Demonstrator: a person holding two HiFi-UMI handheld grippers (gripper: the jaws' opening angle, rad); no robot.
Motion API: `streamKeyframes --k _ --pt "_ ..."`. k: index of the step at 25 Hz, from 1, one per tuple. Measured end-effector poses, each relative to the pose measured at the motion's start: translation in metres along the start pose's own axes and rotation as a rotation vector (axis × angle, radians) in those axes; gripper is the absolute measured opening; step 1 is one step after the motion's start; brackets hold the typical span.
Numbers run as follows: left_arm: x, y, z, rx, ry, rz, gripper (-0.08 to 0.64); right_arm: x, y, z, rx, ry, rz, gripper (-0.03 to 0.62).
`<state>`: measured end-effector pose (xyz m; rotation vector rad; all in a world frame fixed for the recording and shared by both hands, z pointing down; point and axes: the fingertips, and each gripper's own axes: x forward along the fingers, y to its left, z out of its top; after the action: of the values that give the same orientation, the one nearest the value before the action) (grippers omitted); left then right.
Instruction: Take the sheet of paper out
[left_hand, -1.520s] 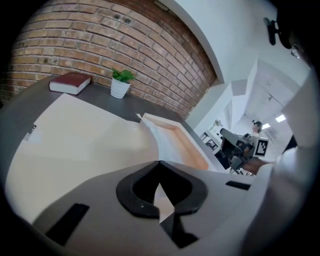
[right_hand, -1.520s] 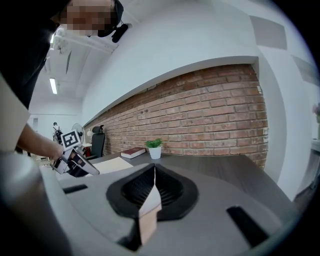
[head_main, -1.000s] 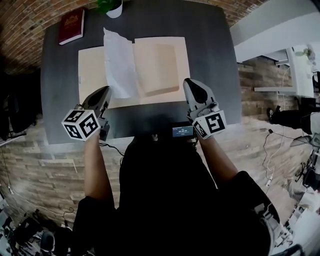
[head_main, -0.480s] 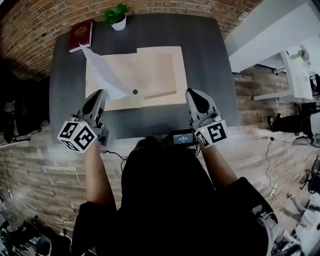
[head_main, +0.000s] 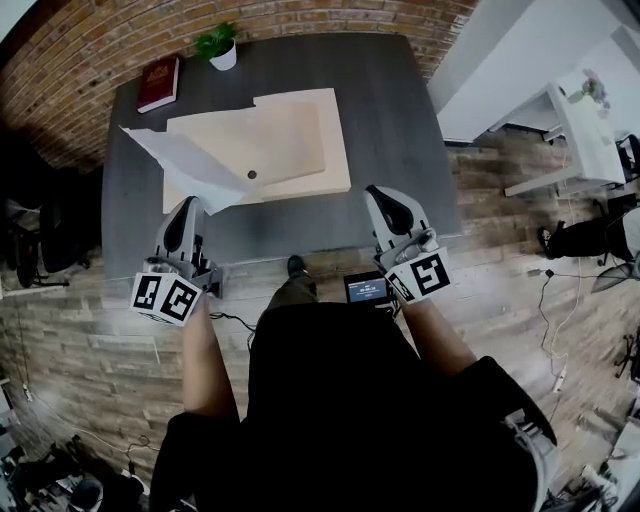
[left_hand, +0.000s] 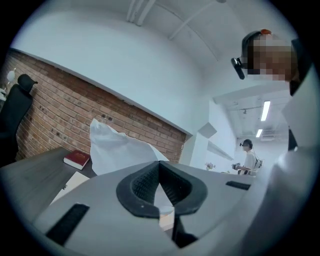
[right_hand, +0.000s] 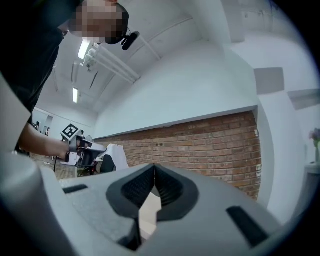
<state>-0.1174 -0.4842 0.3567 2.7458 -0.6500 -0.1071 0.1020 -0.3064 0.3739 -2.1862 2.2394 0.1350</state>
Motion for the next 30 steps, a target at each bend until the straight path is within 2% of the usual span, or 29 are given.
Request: streamKeyframes --k 5,11,15,20,30 --pt "-0.043 -0.057 -0.013 0.077 -0.113 0.042 -0.008 -0.065 0.009 -0.002 0.004 0.015 0.007 0.006" --pt "-0.099 -0.111 -0.041 0.207 -0.180 0.133 -0.008 -0.136 0.033 -0.004 0.016 0.024 0.028 0.006" --pt "-0.135 -0.134 -0.055 0.223 -0.178 0.168 -0.008 -0.172 0.052 -0.009 0.028 0.030 0.041 0.007" --pt "-0.171 -0.160 -0.069 0.226 -0.146 0.173 -0.008 -0.208 0.069 -0.016 0.050 0.039 0.041 0.006" --pt "-0.220 -0.183 -0.084 0.225 -0.119 0.103 -0.008 -0.241 0.105 -0.019 0.044 0.051 -0.010 0.006"
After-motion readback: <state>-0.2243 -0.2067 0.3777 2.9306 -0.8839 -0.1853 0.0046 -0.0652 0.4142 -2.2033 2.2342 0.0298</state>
